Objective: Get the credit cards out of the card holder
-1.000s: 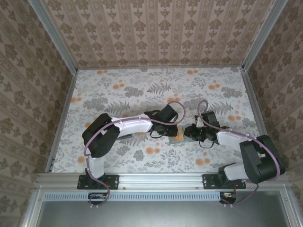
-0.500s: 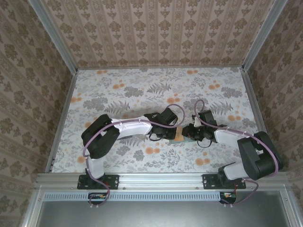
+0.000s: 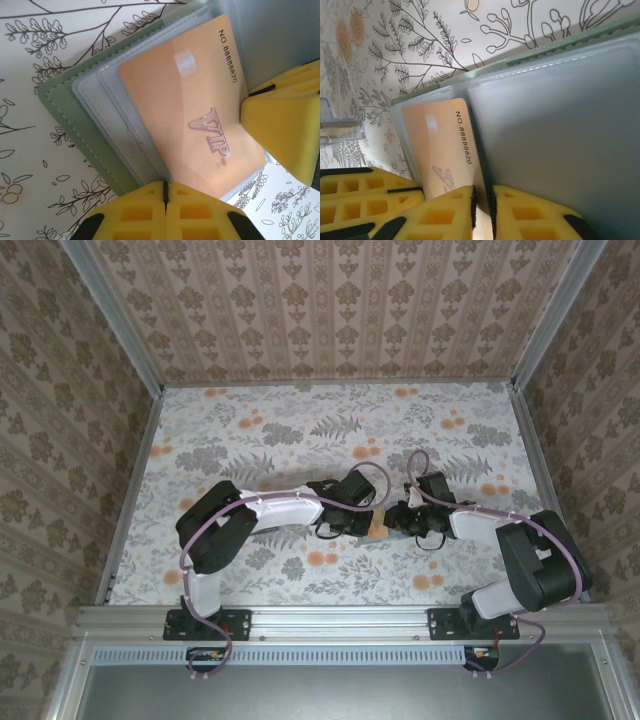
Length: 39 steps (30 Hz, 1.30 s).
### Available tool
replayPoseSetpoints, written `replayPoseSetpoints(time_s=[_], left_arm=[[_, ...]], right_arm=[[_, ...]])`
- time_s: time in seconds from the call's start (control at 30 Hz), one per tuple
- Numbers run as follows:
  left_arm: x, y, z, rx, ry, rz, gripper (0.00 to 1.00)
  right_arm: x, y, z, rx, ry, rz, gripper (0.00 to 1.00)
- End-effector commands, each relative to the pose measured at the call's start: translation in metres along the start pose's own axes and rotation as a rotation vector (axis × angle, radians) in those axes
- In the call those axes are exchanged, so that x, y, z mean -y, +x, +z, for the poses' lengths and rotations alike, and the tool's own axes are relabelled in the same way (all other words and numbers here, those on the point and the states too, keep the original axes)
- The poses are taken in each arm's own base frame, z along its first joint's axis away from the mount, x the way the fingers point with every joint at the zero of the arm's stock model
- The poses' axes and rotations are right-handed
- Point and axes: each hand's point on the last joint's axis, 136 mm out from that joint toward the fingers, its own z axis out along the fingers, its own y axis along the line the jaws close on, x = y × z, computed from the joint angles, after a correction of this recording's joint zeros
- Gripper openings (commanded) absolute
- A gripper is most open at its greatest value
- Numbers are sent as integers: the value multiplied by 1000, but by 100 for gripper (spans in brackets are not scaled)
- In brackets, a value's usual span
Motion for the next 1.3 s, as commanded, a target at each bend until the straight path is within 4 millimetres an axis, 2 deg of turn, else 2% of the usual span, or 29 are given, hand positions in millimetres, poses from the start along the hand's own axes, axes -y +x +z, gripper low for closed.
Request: replayPoseSetpoints(time_s=[0.0, 0.03, 0.1, 0.17, 0.57, 0.9, 1.07, 1.17, 1.27], left_arm=[[-22, 19, 13, -60, -75, -23, 4], [-22, 19, 13, -60, -76, -24, 4], [-23, 19, 13, -62, -79, -24, 3], [-23, 20, 13, -64, -82, -25, 0], [-30, 23, 13, -76, -103, -30, 0], [-30, 19, 7, -62, -101, -24, 0], [-22, 12, -2, -38, -82, -10, 0], [-15, 3, -11, -12, -70, 3, 0], [-12, -2, -14, -4, -71, 18, 0]], right_arm=[[0, 2, 2, -13, 3, 1, 15], [0, 2, 2, -12, 1, 1, 14], [0, 2, 1, -9, 1, 3, 4], [1, 2, 0, -3, 7, 6, 0], [15, -7, -19, 74, 90, 12, 0], [31, -5, -21, 73, 132, 65, 0], [20, -5, -20, 62, 73, 47, 0], [7, -7, -20, 61, 5, 25, 0], [-2, -8, -21, 66, -34, 7, 8]])
